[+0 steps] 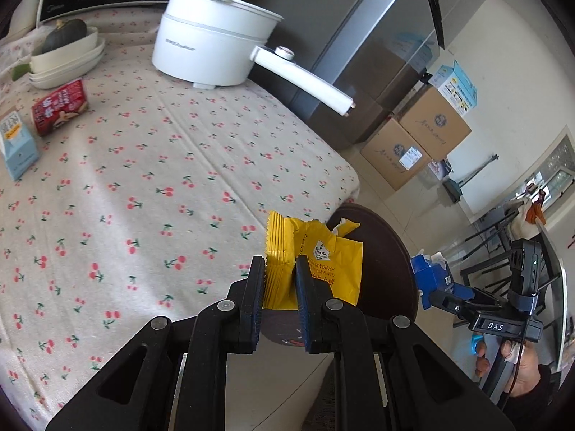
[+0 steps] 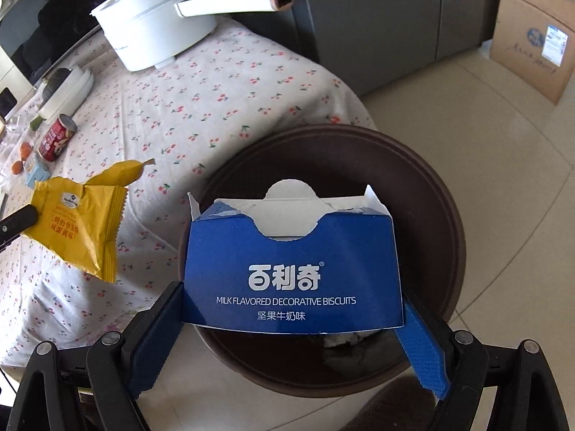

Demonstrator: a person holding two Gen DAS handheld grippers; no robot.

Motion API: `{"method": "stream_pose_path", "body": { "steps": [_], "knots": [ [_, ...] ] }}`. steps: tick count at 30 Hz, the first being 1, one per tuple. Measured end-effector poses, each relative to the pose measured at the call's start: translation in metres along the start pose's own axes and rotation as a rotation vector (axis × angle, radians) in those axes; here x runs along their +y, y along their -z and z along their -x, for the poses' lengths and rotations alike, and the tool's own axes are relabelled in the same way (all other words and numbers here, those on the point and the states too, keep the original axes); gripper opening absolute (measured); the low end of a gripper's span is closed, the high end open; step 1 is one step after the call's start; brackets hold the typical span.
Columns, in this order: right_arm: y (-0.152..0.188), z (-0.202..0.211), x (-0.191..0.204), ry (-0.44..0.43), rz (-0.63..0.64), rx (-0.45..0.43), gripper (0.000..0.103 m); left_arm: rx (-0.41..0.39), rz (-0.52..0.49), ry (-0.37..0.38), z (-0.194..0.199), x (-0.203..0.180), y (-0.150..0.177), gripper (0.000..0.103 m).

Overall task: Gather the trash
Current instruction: 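Carry the yellow packet and blue box over the brown bin with both grippers, then open both grippers over the bin to drop the packet and box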

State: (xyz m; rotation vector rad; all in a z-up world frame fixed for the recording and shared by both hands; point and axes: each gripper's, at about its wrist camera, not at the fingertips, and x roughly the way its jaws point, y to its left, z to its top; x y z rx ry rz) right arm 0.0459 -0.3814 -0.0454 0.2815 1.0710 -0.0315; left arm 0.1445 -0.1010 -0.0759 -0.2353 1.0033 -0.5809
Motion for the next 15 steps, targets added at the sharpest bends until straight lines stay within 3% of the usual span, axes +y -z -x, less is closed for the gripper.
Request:
{"method": "stream_pose_path", "body": {
  "steps": [13,14,15],
  "knots": [
    [0.008,0.006,-0.033,0.029,-0.019,0.009,0.092,0.076,-0.126,0.032,-0.067,-0.053,0.008,0.02],
    [0.007,0.006,-0.035,0.031,-0.02,0.008,0.092,0.078,-0.138,0.032,-0.069,-0.055,0.008,0.021],
    [0.007,0.006,-0.036,0.033,-0.023,0.008,0.092,0.082,-0.144,0.024,-0.071,-0.055,0.008,0.032]
  ]
}}
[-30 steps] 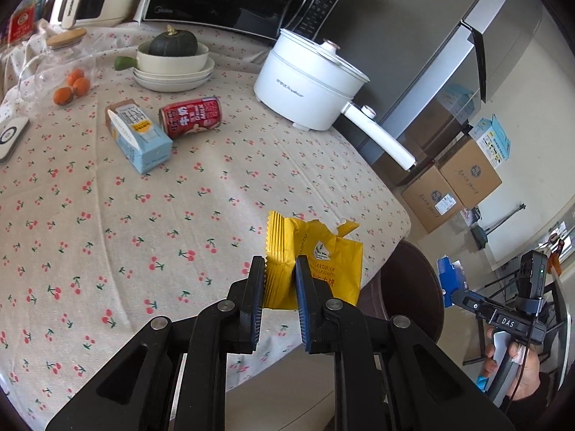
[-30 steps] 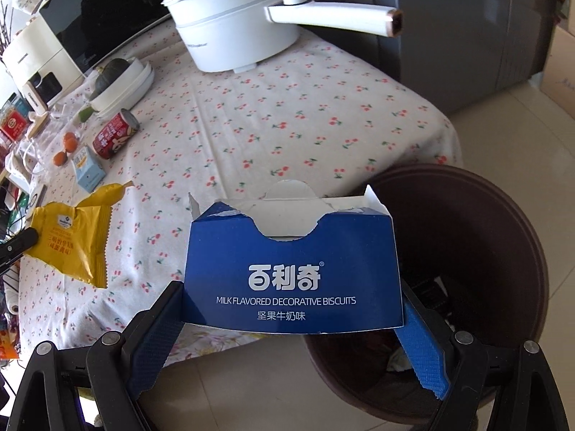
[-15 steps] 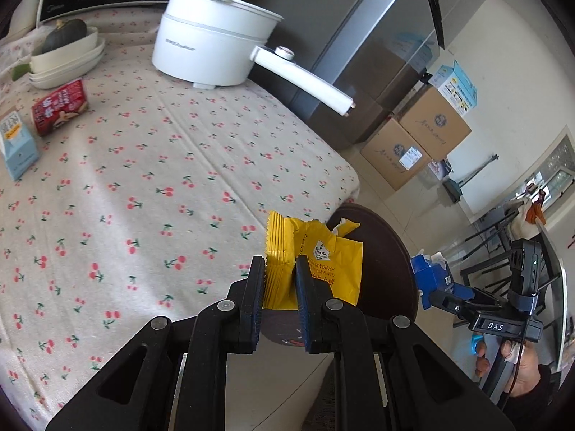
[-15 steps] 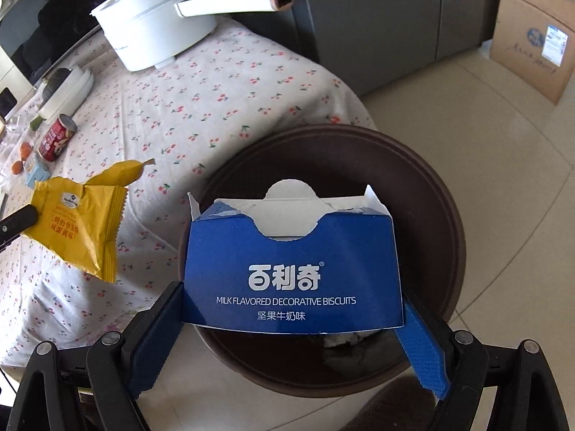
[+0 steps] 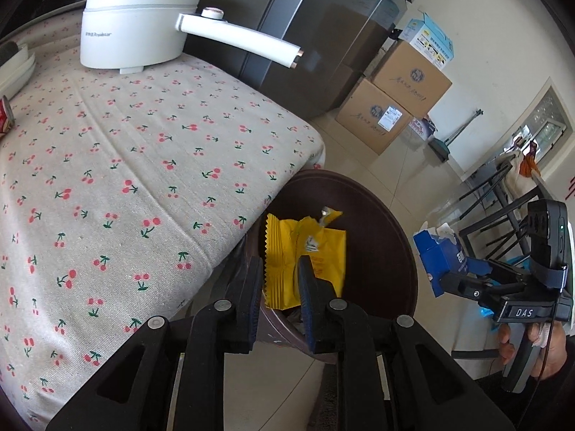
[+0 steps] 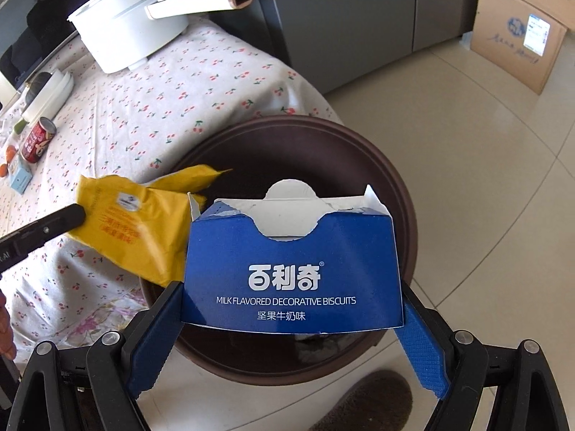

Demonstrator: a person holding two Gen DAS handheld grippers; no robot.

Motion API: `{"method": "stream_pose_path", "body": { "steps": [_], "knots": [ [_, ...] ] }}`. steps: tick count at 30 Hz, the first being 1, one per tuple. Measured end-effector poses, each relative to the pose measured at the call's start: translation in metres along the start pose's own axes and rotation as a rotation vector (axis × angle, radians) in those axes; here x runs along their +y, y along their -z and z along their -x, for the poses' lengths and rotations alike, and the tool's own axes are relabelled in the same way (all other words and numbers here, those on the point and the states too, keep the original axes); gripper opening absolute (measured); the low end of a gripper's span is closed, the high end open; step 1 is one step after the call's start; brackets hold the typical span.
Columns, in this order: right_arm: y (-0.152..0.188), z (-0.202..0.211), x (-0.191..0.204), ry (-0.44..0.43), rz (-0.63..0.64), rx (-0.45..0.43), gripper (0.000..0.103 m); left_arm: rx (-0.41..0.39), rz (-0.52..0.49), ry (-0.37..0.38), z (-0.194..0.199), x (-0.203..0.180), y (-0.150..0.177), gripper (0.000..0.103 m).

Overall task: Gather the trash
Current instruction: 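Open both grippers over the bin to drop the packet and box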

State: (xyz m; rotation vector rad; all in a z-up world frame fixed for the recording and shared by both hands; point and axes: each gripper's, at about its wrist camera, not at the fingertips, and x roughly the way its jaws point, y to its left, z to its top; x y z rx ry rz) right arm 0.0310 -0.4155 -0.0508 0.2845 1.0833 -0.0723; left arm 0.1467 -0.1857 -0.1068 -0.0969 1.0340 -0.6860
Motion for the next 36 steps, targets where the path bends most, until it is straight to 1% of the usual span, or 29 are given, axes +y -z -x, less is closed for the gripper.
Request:
{"method": "stream_pose_path", "body": {
  "steps": [1,2,3,7,12,20,23,28,36],
  "knots": [
    [0.0,0.0,-0.002,0.001,-0.004,0.001,0.092,0.006,-0.003,-0.01,-0.001,0.0,0.0,0.052],
    [0.0,-0.001,-0.003,0.0,-0.009,0.003,0.092,0.008,-0.004,-0.017,-0.001,0.0,-0.001,0.062],
    [0.0,-0.001,-0.004,0.001,-0.013,0.004,0.092,0.004,-0.006,-0.025,0.0,0.001,-0.001,0.076],
    [-0.001,-0.001,-0.002,0.002,-0.012,0.006,0.092,0.009,-0.021,-0.081,0.007,0.004,-0.001,0.089],
    [-0.002,-0.003,0.004,0.003,-0.002,0.008,0.092,-0.008,-0.024,-0.151,0.024,0.016,-0.001,0.095],
    [-0.009,-0.009,0.02,0.017,0.01,0.013,0.092,-0.041,0.019,-0.215,0.058,0.044,0.002,0.098],
    [-0.013,-0.01,0.024,0.03,-0.007,0.01,0.098,-0.051,0.028,-0.24,0.071,0.056,0.004,0.1],
    [-0.018,-0.013,0.035,0.005,-0.019,0.024,0.1,-0.066,0.05,-0.274,0.093,0.072,0.008,0.101],
    [-0.027,-0.014,0.076,-0.038,0.026,0.022,0.1,-0.093,0.086,-0.326,0.127,0.098,0.017,0.102]
  ]
}}
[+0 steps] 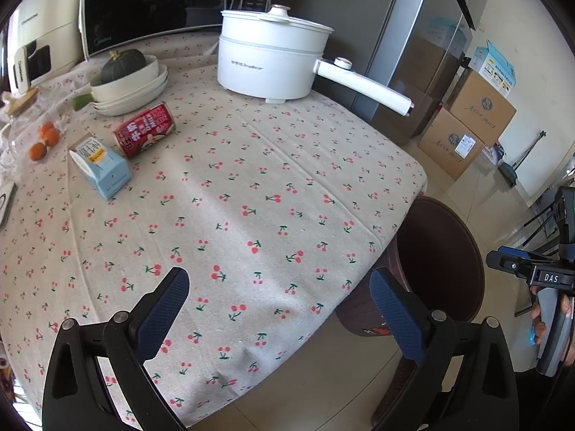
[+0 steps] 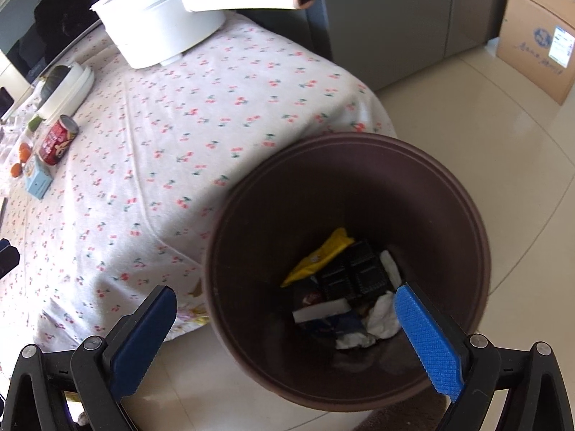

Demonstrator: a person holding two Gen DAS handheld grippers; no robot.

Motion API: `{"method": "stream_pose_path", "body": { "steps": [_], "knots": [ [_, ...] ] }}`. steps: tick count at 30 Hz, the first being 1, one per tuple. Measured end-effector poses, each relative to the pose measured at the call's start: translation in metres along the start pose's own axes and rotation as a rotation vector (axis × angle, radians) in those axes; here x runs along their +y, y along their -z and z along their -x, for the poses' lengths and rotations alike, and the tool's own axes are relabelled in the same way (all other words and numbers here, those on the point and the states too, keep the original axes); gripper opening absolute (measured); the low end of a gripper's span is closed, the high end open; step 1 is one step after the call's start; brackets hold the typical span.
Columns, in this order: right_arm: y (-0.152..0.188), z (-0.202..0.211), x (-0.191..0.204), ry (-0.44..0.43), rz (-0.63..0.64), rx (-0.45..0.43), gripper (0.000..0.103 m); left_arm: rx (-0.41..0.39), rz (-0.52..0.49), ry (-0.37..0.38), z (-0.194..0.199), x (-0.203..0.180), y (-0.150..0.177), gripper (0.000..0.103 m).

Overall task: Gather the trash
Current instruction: 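Open both grippers over the bin to drop the packet and box, then move both tools back to the table toward the milk carton and red can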

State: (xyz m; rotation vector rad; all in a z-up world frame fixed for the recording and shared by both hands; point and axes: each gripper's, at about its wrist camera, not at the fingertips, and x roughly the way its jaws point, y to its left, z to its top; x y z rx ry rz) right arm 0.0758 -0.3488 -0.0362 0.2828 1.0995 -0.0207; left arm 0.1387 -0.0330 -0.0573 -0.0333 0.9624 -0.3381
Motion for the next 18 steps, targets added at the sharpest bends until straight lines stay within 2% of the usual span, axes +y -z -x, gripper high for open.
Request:
{"method": "stream_pose_path", "body": {
  "steps": [9,18],
  "knots": [
    [-0.012,-0.007,0.061,-0.045,0.09,-0.006,0.1,-0.02,0.069,-0.071,0.023,0.049,0.006,0.102],
    [-0.024,-0.023,0.121,-0.084,0.171,0.009,0.1,-0.008,0.147,-0.146,0.034,0.093,0.011,0.102]
  ]
}}
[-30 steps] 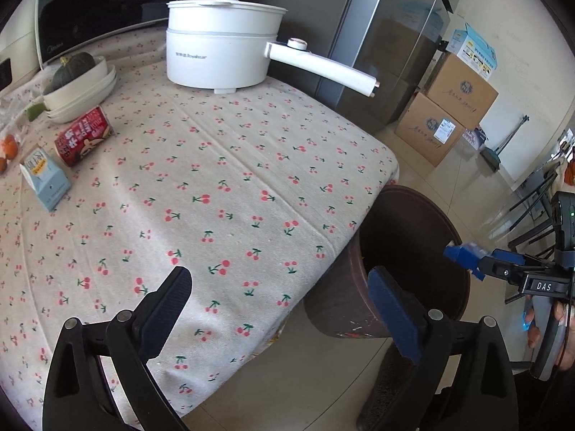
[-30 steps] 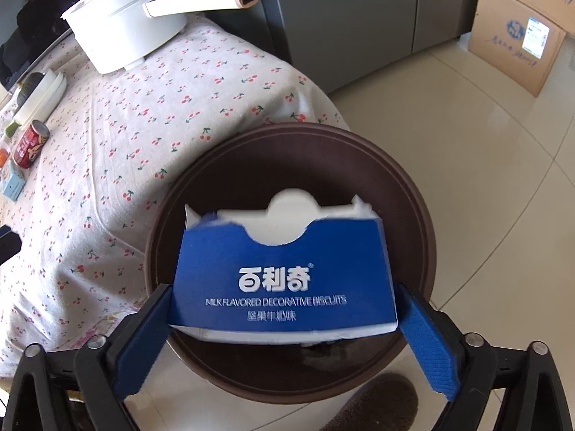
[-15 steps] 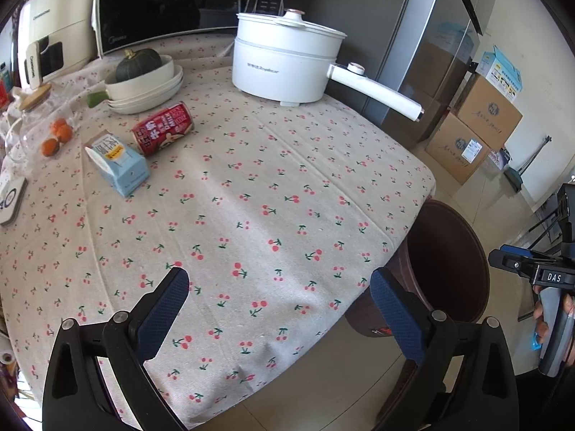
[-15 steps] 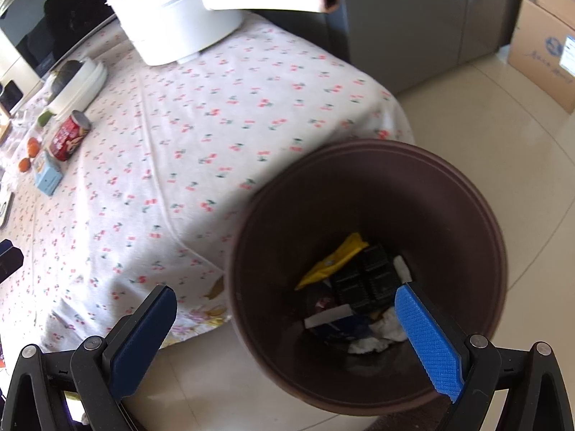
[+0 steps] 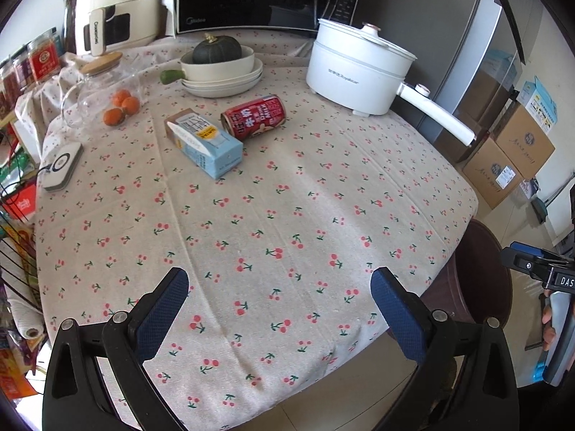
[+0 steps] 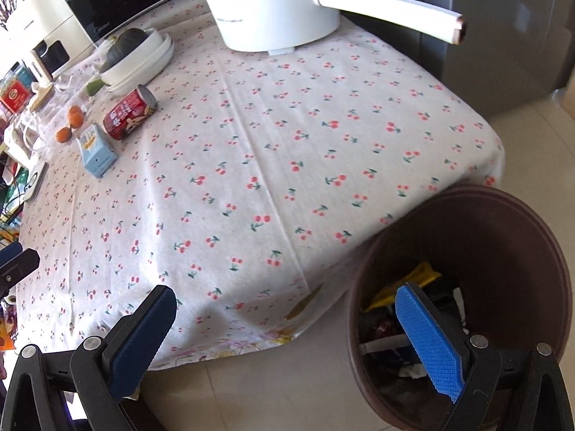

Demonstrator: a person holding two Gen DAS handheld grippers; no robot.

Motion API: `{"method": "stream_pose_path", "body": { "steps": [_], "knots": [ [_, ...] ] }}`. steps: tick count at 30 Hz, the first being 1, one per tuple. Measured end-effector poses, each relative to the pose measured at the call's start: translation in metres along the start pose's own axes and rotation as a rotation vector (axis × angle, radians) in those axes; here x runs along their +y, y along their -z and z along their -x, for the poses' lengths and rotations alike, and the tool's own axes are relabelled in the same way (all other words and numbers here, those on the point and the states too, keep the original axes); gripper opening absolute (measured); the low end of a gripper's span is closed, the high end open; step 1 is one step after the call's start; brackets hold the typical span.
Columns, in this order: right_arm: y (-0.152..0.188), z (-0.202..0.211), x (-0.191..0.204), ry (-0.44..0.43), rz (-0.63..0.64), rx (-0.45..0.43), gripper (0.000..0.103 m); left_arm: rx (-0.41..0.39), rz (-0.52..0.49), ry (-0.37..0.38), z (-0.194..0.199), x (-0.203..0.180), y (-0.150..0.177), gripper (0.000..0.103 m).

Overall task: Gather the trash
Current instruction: 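Move both tools back to the table toward the milk carton and red can, then grasp the milk carton with the left gripper and lift it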

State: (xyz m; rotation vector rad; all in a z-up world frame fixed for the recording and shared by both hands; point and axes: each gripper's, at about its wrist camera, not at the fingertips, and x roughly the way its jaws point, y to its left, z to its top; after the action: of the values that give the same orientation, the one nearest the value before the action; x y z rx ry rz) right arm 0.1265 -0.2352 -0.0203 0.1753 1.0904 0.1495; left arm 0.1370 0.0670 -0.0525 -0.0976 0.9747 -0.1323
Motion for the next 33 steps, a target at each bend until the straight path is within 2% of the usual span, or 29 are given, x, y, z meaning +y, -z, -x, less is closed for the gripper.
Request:
{"method": "stream_pose_path", "body": {
  "steps": [3,6,13,15,21,26,33],
  "knots": [
    [-0.009,-0.005,0.017,-0.018,0.024,-0.004,0.1,-0.001,0.008,-0.043,0.0,0.01,-0.003,0.102],
    [-0.018,-0.01,0.032,-0.038,0.041,-0.006,0.1,0.011,0.013,-0.119,-0.004,0.021,-0.008,0.102],
    [-0.036,-0.028,0.065,-0.038,0.106,-0.003,0.101,0.033,0.07,-0.25,-0.018,0.05,-0.026,0.102],
    [-0.041,-0.032,0.069,-0.031,0.123,-0.003,0.101,0.043,0.091,-0.249,-0.026,0.057,-0.034,0.102],
    [-0.052,-0.043,0.068,-0.008,0.136,0.001,0.101,0.071,0.174,-0.174,-0.066,0.066,-0.068,0.102],
    [-0.056,-0.051,0.056,0.011,0.123,0.02,0.101,0.024,0.246,-0.184,-0.1,0.064,-0.098,0.102],
    [-0.059,-0.056,0.036,0.052,0.115,0.029,0.101,0.014,0.303,-0.19,-0.142,0.065,-0.125,0.099]
  ]
}}
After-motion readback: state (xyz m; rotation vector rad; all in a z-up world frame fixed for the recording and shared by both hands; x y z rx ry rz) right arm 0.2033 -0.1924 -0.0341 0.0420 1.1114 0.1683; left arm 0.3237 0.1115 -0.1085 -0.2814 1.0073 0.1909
